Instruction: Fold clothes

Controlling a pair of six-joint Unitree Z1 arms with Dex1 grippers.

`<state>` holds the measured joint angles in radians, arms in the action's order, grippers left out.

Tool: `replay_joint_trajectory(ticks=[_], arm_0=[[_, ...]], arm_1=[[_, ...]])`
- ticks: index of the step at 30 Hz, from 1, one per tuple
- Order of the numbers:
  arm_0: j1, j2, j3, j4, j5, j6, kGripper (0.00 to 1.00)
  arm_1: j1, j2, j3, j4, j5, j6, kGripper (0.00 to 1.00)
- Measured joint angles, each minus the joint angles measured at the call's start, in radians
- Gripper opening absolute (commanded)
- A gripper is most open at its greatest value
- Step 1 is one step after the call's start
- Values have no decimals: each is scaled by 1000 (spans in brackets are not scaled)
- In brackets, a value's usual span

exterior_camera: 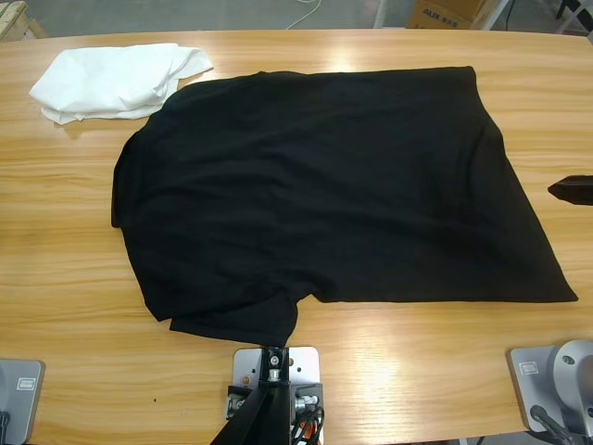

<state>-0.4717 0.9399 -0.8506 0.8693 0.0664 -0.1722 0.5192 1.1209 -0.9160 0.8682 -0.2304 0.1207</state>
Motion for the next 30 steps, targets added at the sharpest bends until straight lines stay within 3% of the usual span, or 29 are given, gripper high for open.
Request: replay_joint_trajectory(ticks=[9,12,17,22,26,30], arm_0=[[0,6,1,-8,-37,0,1000],[-11,7,1,-8,-101,-99,992],[-249,-11,134,-112,-180,-440,991],[-520,26,233,-260,-160,-794,990],[-681,206,238,-411,-95,-1082,960],[-807,419,234,-579,-42,-1342,1000]], arm_1=[[0,-16,2,0,0,0,1000],[0,-39,2,9,0,0,1000],[0,-99,0,37,0,27,1000],[7,-99,-7,65,0,69,1000],[12,-91,-10,70,0,73,1000],[14,-79,-10,70,0,74,1000]])
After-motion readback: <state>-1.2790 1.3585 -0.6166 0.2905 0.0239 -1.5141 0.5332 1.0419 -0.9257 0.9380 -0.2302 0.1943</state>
